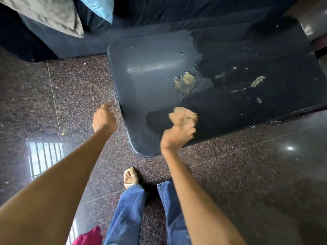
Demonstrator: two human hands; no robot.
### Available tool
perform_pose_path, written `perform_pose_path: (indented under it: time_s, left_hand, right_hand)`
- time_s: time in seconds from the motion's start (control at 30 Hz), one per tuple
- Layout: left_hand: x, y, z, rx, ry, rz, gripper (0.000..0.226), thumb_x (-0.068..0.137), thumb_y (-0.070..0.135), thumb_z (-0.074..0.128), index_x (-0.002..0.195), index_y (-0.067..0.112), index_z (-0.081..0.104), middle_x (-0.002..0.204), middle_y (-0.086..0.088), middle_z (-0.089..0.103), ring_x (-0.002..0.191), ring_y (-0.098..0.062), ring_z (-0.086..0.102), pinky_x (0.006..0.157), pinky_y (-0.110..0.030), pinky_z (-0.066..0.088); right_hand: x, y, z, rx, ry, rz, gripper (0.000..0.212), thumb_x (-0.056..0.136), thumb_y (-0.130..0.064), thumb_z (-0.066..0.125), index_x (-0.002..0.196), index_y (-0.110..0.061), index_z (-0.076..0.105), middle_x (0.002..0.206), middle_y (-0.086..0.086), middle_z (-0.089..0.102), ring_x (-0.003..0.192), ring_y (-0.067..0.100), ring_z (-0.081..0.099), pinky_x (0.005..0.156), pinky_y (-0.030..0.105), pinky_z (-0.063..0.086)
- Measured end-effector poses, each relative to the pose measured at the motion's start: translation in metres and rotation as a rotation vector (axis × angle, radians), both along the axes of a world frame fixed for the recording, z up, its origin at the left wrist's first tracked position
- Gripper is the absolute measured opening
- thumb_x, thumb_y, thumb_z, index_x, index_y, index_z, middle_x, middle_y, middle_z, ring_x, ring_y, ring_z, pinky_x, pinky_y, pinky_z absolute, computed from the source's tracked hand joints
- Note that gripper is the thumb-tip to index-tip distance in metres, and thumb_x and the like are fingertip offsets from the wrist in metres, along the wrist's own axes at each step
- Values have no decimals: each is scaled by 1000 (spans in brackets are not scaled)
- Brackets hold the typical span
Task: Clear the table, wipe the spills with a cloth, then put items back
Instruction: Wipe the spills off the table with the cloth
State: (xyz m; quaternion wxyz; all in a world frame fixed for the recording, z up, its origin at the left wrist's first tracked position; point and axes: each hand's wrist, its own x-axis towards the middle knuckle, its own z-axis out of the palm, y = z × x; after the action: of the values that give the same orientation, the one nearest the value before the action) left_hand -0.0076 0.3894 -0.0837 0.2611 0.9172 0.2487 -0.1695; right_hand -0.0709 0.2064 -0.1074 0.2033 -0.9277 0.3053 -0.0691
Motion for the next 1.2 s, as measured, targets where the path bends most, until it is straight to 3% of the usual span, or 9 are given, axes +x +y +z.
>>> perform_pose_path:
  time_s: [0.13, 0.3, 0.37, 0.57, 0.63, 0.77, 0.97, 1.1, 1.2]
  left_hand:
    - [1, 5, -3, 21, 25, -30, 36, 99, 15, 38, 133, 14, 49, 126, -20, 59, 110, -36, 58, 88, -41, 47]
    - [4, 0, 2, 15, 66, -76, 35, 99, 18, 39, 132, 10, 48, 124, -23, 58, 110, -38, 57, 89, -44, 47]
    - [7, -5, 6, -14, 68, -83, 36, 99, 16, 39, 134, 9, 46, 126, -22, 57, 112, -36, 56, 90, -43, 47]
    - [13, -12, 1, -28, 66, -103, 36, 98, 17, 37, 131, 9, 48, 124, -24, 57, 113, -39, 54, 92, -46, 45]
    - [12, -12, -1, -6, 61, -102, 36, 98, 16, 36, 132, 9, 47, 125, -24, 56, 113, -39, 54, 91, -47, 45]
    - [11, -7, -4, 47, 25, -107, 38, 100, 12, 32, 135, 10, 45, 124, -22, 58, 112, -36, 56, 87, -47, 48]
    - [13, 0, -8, 77, 44, -154, 35, 100, 12, 32, 133, 11, 45, 123, -24, 57, 115, -38, 51, 88, -48, 46]
    - [12, -3, -15, 47, 53, -141, 38, 98, 15, 33, 134, 9, 46, 130, -23, 53, 121, -40, 47, 97, -48, 42]
    - [13, -5, -18, 18, 61, -127, 38, 98, 14, 33, 134, 9, 45, 130, -23, 53, 121, -39, 47, 98, -49, 42]
  right_hand:
    - [-27, 65, -7, -50, 15, 570, 80, 58, -6, 72, 131, -22, 43, 119, 15, 49, 86, 30, 53, 64, 38, 44]
    - [-32, -26, -17, -144, 15, 1189, 87, 59, 4, 71, 137, -23, 44, 132, 13, 42, 99, 26, 47, 74, 39, 50]
    - [-32, -70, -12, -180, 42, 1082, 81, 60, 10, 70, 131, -23, 51, 124, 14, 52, 91, 25, 54, 67, 35, 49]
    - [-30, -30, -9, -135, 70, 82, 80, 61, 8, 68, 134, -22, 51, 127, 20, 48, 97, 34, 46, 76, 44, 42]
    - [-31, 22, -7, -28, 23, 104, 77, 61, 1, 66, 132, -23, 50, 125, 19, 50, 97, 34, 44, 74, 43, 43]
    - [-39, 88, -10, -30, -8, 513, 60, 77, -11, 61, 133, -24, 44, 117, 14, 54, 88, 27, 48, 65, 38, 41]
    - [-45, 8, -23, -274, -77, 1190, 66, 76, -2, 47, 137, -23, 33, 126, 15, 37, 89, 28, 51, 68, 39, 46]
    - [-42, -59, -14, -234, -30, 755, 85, 59, 12, 64, 132, -25, 41, 123, 14, 41, 86, 30, 51, 66, 39, 45]
    - [-35, -33, -8, -187, 52, 312, 82, 57, 9, 71, 130, -22, 52, 123, 19, 51, 92, 31, 49, 71, 42, 45]
